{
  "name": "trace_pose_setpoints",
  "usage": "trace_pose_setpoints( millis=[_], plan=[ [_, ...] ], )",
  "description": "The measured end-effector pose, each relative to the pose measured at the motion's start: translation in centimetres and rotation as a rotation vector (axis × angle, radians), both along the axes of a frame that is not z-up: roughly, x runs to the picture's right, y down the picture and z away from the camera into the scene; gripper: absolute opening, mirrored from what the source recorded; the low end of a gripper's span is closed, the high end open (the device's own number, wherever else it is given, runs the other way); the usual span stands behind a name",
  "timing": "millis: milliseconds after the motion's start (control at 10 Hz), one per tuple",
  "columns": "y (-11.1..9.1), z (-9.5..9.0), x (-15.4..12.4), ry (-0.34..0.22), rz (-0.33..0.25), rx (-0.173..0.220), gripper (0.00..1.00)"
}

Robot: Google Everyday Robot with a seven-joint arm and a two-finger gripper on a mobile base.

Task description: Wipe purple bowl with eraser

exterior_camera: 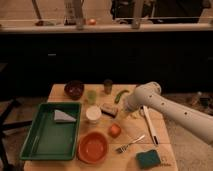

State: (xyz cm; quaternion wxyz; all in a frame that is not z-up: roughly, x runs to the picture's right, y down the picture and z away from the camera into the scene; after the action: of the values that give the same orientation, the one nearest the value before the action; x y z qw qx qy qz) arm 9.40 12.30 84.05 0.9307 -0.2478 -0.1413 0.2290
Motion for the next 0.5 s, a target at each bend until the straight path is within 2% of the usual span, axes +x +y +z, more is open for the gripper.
trace_pose_setpoints(
  millis=[500],
  plan=[
    [1.5, 2.7, -2.0, -0.010, -0.016, -0.039, 0.80]
  ],
)
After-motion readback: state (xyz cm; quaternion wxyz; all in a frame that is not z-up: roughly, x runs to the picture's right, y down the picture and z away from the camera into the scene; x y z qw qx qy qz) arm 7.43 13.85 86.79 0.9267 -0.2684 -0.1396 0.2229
